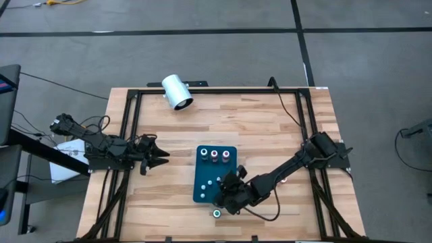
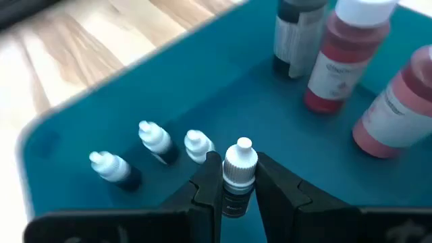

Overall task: Pick & Place food coloring
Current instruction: Put the small brown food coloring bottle into the blue bin, then put the large orange food coloring bottle into the blue bin

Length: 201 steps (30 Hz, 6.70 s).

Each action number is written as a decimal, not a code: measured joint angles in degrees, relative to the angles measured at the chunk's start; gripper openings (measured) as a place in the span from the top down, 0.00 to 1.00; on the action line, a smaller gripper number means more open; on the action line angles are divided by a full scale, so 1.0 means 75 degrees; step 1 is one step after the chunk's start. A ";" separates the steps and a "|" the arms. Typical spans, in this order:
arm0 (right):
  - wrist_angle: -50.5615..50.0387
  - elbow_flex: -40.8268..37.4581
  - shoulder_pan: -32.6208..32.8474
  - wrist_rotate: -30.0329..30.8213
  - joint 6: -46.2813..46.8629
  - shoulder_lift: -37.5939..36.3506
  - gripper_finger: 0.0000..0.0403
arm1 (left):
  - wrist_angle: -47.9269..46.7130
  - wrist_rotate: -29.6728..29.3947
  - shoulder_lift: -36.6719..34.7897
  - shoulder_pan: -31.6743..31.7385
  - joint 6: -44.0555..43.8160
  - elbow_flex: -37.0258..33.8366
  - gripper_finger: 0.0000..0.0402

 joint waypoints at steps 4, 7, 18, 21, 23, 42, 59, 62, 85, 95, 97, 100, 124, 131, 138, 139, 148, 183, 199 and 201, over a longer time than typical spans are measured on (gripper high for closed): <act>-0.0144 0.0191 0.0000 -0.0029 0.0002 0.0097 0.85 | -0.0036 0.0000 -0.0012 0.0000 -0.0012 0.0000 0.57; -0.0253 0.0211 -0.0065 -0.0263 -0.0004 0.0120 0.85 | -0.0038 0.0000 -0.0009 0.0000 -0.0015 0.0000 0.57; -0.0458 0.0222 -0.0248 -0.0691 -0.0001 0.0115 0.85 | -0.0038 0.0000 -0.0009 0.0000 -0.0012 0.0000 0.57; -0.0498 0.0222 -0.0293 -0.0704 -0.0001 0.0115 0.85 | -0.0038 0.0000 -0.0009 0.0000 -0.0012 0.0000 0.57; -0.0497 0.0222 -0.0300 -0.0714 -0.0001 0.0113 0.84 | -0.0038 0.0000 -0.0009 0.0000 -0.0009 0.0000 0.57; -0.0507 0.0222 -0.0350 -0.0829 0.0060 0.0112 0.81 | -0.0038 0.0000 -0.0009 0.0000 -0.0009 0.0000 0.57; -0.0519 0.0222 -0.0350 -0.0872 0.0058 0.0109 0.81 | -0.0038 0.0000 -0.0009 0.0000 -0.0012 0.0000 0.57; -0.0519 0.0222 -0.0347 -0.0875 0.0057 0.0109 0.81 | -0.0038 0.0000 -0.0009 0.0000 -0.0012 0.0000 0.57; -0.0516 0.0220 -0.0347 -0.1079 0.0047 0.0109 0.69 | -0.0038 0.0003 -0.0009 0.0000 -0.0015 0.0000 0.57; -0.0516 0.0220 -0.0347 -0.1076 -0.0007 0.0109 0.65 | -0.0038 0.0000 -0.0009 0.0000 -0.0015 0.0000 0.57; -0.0516 0.0220 -0.0347 -0.1073 -0.0010 0.0109 0.66 | -0.0038 0.0000 -0.0009 0.0000 -0.0015 0.0000 0.57; -0.0515 0.0220 -0.0392 -0.1076 -0.0009 0.0108 0.67 | -0.0038 0.0000 -0.0012 0.0000 -0.0015 0.0000 0.57; -0.3058 0.2471 -0.0752 -0.1024 -0.1945 -0.0586 0.73 | 0.0930 -0.0361 -0.0012 0.0003 0.0207 -0.0003 0.57; -0.4777 0.2626 -0.0613 -0.1088 -0.0982 -0.1592 0.73 | 0.0906 -0.0356 -0.0011 0.0000 0.0210 -0.0003 0.57; -0.6995 0.2624 0.0019 -0.1616 0.1037 -0.2613 0.73 | 0.0741 -0.0364 -0.0012 0.0003 0.0238 -0.0003 0.57; -0.7329 0.2619 0.0132 -0.1765 0.1338 -0.2715 0.73 | 0.0731 -0.0385 -0.0012 0.0003 0.0283 -0.0003 0.57; -0.9253 0.2612 0.1224 -0.3441 0.3805 -0.3053 0.73 | 0.0699 -0.0502 -0.0012 0.0003 0.0408 -0.0003 0.57; -0.9771 0.1003 0.0876 -0.5467 0.4272 -0.3039 0.46 | 0.0474 -0.0775 -0.0010 0.0003 0.0376 -0.0003 0.57; -0.8678 -0.0434 0.0576 -0.5570 0.3691 -0.3039 0.44 | 0.0477 -0.0764 -0.0012 0.0003 0.0379 0.0000 0.57; -0.8533 -0.0639 0.0501 -0.5637 0.3635 -0.3039 0.44 | 0.0477 -0.0764 -0.0011 0.0002 0.0379 0.0000 0.57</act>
